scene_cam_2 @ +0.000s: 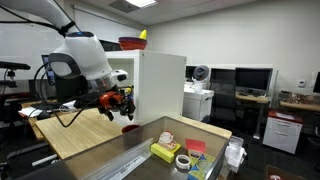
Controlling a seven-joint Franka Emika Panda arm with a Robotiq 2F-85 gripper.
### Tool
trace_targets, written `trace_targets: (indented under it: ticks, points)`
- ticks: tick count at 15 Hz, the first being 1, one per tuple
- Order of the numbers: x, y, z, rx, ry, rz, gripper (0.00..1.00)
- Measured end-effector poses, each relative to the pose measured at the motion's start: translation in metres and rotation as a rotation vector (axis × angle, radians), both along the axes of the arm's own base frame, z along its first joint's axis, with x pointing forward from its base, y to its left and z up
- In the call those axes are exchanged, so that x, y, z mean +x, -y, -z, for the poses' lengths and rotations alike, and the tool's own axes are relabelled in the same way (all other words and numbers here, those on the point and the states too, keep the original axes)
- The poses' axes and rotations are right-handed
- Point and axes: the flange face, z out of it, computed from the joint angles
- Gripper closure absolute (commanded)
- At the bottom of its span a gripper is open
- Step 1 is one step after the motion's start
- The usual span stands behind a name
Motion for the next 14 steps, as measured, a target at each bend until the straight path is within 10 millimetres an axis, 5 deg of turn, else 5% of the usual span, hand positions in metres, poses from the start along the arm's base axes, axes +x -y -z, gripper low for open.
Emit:
trace_targets:
  ticks: [14]
  points:
    - [0.006, 0.001, 0.033, 0.078, -0.088, 0.063, 0.0]
